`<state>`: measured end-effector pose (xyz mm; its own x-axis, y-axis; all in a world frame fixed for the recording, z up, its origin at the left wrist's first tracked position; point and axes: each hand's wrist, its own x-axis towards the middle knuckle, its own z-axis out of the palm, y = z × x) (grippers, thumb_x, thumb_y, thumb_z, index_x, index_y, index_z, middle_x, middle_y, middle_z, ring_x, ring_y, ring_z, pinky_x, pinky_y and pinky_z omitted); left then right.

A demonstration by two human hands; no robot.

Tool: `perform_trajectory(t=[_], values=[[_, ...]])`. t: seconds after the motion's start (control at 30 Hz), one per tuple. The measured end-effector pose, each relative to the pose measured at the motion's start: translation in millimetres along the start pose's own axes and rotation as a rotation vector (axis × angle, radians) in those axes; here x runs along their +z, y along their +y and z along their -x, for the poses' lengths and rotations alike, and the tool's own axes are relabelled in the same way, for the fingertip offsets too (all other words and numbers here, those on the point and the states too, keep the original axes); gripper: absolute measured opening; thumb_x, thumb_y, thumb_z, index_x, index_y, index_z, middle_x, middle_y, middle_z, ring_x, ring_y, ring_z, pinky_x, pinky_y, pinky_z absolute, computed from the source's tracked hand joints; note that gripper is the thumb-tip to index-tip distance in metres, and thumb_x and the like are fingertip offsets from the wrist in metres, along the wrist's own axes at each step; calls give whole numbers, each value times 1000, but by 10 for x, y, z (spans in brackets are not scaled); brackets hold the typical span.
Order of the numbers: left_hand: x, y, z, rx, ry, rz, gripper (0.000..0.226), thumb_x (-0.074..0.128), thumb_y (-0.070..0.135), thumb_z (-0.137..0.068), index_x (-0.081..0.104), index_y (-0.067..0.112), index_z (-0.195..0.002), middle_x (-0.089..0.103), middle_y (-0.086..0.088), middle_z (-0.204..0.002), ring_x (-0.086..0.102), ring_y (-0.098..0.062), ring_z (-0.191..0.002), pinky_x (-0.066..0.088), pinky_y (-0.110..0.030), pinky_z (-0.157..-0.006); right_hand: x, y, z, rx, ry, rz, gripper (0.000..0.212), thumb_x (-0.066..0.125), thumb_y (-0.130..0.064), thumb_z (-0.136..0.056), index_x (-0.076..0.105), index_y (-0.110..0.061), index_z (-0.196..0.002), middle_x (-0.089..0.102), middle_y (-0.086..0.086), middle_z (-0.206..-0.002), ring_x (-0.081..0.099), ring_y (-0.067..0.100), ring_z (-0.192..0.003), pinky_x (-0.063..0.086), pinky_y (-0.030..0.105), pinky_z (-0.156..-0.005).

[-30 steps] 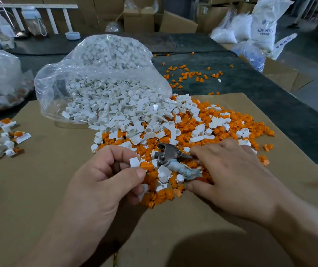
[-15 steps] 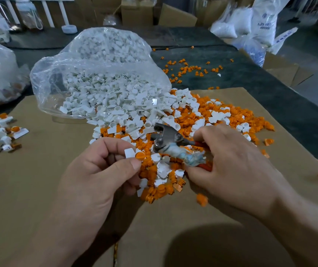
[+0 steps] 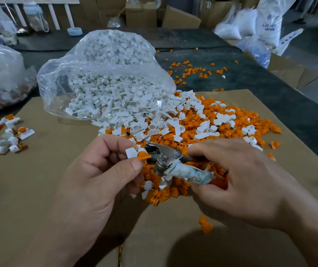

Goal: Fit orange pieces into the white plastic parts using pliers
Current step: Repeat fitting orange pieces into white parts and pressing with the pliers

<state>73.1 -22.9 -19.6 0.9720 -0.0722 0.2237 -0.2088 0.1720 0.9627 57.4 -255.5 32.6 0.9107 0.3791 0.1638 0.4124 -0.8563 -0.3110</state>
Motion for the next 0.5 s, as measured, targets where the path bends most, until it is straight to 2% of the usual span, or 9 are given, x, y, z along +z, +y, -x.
perform_trajectory(t=[0.07, 0.27, 0.5], values=[[-5, 2, 2, 1, -4, 16, 40, 89, 50, -59, 72, 28, -88, 60, 6, -61, 62, -12, -56, 51, -22, -50, 3, -1, 2, -5, -6, -10, 35, 46, -54, -75, 55, -40, -106, 60, -21, -93, 49, 3, -93, 38, 19, -82], [-6, -3, -1, 7, -27, 45, 38, 89, 48, -62, 72, 28, -89, 63, 4, -65, 63, -13, -59, 52, -24, -52, -13, -6, 5, -18, 25, -41, 35, 47, -54, -76, 55, -40, -107, 61, -21, -94, 49, 3, -95, 38, 20, -81], [-35, -12, 20, 31, -40, -62, 40, 86, 54, -65, 71, 28, -91, 63, -1, -71, 61, -12, -61, 52, -23, -55, -10, -14, 26, -47, 52, 16, 39, 49, -49, -75, 59, -33, -109, 63, -19, -98, 46, 1, -94, 36, 22, -81]])
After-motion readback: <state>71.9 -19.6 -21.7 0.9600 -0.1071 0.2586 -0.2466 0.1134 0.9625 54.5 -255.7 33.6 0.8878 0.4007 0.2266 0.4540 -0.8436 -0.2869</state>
